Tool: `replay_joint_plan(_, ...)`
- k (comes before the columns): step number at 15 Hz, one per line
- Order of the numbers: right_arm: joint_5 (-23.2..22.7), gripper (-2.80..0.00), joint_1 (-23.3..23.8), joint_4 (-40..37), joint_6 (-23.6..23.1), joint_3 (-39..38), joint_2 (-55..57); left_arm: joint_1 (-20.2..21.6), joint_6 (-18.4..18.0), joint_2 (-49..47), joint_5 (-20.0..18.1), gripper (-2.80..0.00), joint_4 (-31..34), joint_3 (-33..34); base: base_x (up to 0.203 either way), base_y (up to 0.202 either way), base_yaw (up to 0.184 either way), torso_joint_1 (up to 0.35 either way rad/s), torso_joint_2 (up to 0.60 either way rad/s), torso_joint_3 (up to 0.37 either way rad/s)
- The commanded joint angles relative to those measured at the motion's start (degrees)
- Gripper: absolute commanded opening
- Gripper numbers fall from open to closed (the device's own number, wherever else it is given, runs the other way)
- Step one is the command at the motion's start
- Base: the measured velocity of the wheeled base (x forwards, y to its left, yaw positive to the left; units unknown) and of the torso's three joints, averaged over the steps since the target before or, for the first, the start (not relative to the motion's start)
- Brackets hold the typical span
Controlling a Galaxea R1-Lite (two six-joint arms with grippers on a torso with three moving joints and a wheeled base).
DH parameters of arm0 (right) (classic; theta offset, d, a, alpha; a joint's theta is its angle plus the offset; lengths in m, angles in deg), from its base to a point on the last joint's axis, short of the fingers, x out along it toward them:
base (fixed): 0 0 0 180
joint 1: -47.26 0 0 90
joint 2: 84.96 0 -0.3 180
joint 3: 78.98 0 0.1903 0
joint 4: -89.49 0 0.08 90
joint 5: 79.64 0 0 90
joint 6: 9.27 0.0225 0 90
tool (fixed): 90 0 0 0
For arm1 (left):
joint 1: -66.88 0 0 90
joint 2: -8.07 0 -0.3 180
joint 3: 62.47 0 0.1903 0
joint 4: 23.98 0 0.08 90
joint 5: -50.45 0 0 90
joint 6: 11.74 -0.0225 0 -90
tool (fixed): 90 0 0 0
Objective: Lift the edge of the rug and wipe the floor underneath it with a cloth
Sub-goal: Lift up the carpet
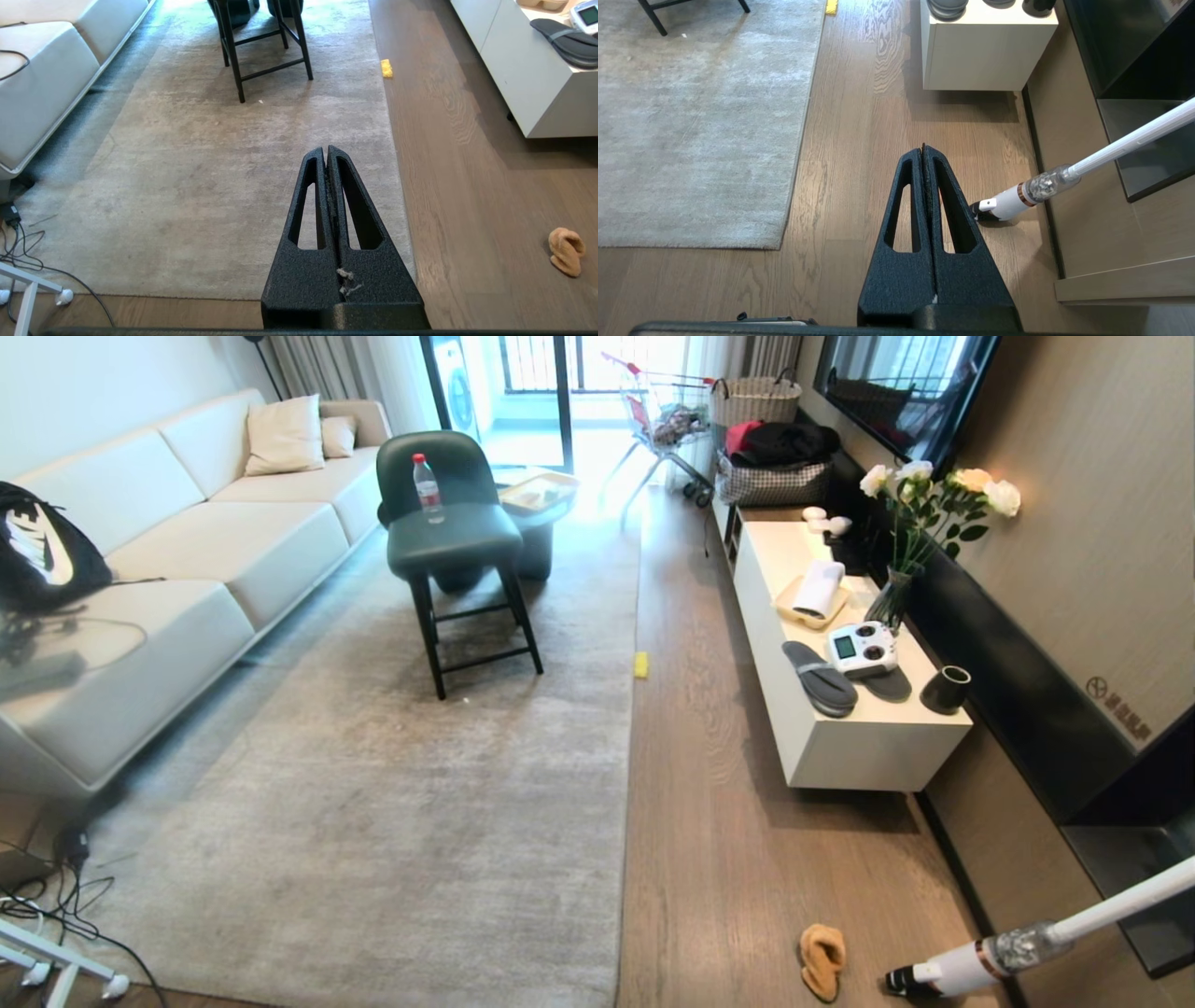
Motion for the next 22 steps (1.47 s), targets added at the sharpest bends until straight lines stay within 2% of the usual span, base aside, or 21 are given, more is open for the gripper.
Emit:
replay_joint_plan(1,0.01,-2.8,0.04,0.01,0.2,0.0,-0.01,0.01,-0.02,-0.05,-0.01,-2.8,0.02,0.0,0.0,0.0,0.0,-0.143,0.37,0.214)
replay_joint_plan(14,0.1,-2.8,-0.02,0.1,0.62,0.0,-0.01,0.01,-0.02,-0.05,-0.01,-2.8,0.0,0.0,0.0,0.0,0.0,-0.176,0.5,0.328)
replay_joint_plan(22,0.1,-2.8,0.02,0.1,0.71,0.0,-0.01,0.01,-0.02,-0.05,-0.01,-2.8,0.09,0.0,0.0,0.0,0.0,-0.108,0.48,0.367)
